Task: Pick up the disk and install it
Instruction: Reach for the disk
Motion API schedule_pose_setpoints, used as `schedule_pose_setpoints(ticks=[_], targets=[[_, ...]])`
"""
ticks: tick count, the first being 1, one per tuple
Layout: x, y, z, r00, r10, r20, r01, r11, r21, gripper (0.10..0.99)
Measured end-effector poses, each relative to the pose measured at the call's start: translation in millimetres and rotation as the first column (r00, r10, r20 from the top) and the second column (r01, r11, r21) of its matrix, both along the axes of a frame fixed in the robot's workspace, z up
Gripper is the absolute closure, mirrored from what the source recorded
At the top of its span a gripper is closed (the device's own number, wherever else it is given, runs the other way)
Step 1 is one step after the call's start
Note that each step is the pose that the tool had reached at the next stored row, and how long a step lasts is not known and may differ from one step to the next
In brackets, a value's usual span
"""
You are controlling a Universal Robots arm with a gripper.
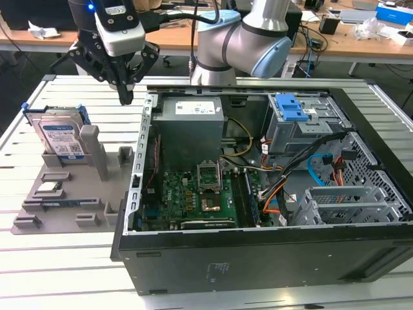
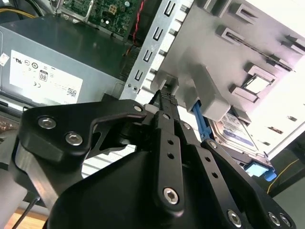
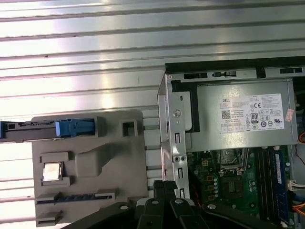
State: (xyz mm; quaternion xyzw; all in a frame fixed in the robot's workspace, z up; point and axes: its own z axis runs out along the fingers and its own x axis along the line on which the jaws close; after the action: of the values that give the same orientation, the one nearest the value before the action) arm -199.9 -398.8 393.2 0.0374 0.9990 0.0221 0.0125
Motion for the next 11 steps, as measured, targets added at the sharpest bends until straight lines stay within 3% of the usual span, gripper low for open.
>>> schedule_pose_setpoints(ticks=[11], targets=[[-22.8,0.0,0.0,1.0,0.0,-0.0001,0.0,1.0,0.0,0.98]])
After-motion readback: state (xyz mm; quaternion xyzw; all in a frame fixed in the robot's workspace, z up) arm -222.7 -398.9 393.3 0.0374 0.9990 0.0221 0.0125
